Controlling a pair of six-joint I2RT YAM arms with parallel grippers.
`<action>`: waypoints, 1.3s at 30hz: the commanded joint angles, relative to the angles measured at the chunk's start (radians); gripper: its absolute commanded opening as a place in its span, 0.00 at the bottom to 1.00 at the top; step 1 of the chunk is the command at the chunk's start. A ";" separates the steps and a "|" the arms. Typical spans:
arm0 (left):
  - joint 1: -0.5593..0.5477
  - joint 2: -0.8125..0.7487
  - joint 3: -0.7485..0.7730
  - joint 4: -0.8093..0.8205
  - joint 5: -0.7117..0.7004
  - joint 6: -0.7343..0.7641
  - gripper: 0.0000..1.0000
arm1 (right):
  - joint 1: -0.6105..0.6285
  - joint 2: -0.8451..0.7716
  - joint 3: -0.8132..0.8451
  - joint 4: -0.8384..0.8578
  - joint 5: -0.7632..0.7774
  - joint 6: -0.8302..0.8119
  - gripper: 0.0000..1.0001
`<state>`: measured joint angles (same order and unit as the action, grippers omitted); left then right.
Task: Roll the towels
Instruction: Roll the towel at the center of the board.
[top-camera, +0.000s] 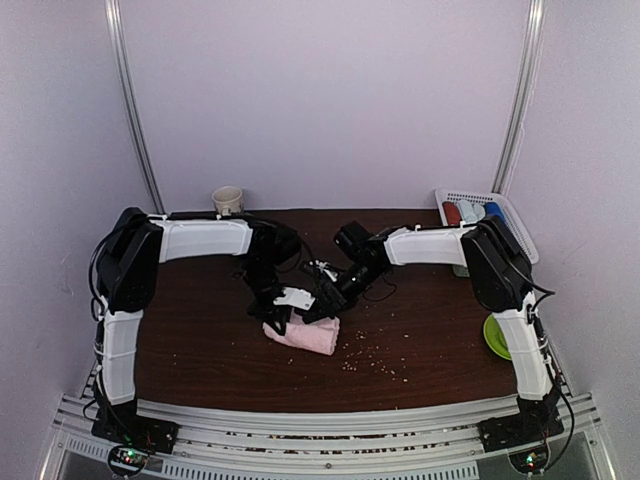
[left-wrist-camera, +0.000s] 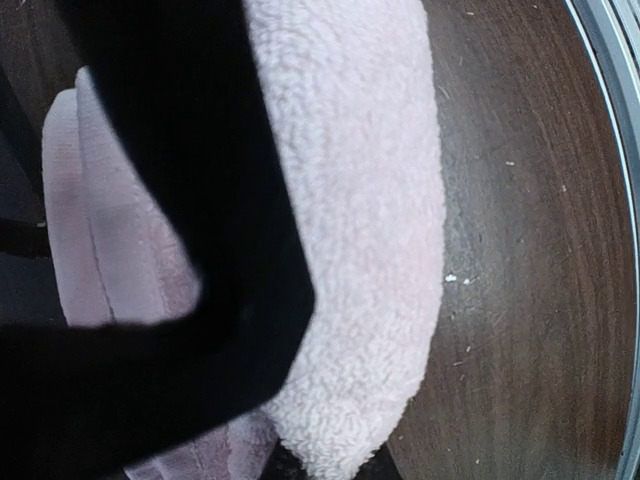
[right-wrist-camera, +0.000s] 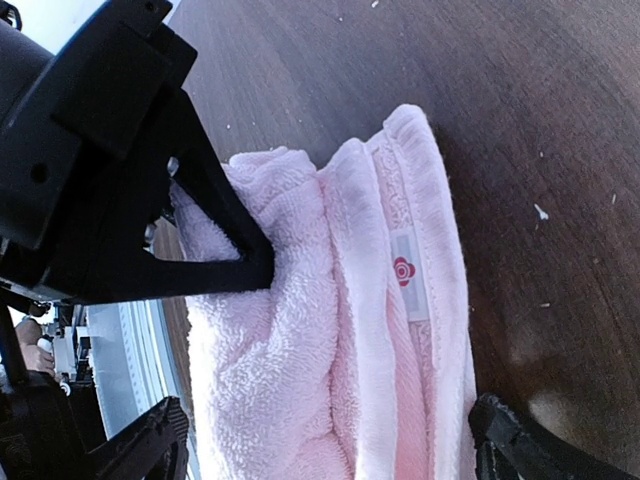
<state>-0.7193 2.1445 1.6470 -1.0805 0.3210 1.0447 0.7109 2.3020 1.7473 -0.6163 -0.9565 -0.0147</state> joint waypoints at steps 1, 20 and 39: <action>0.026 0.100 0.020 -0.023 -0.078 -0.034 0.00 | 0.036 -0.006 0.027 -0.047 -0.011 -0.018 0.97; 0.060 0.085 0.002 0.097 -0.065 -0.087 0.00 | 0.041 -0.040 -0.099 0.173 -0.113 0.123 0.88; 0.096 0.184 0.145 -0.003 -0.049 -0.107 0.00 | 0.005 -0.104 -0.230 0.381 -0.163 0.262 0.83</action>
<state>-0.6701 2.2341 1.7657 -1.1923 0.4007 1.0080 0.6926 2.2452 1.5398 -0.2913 -1.0210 0.2195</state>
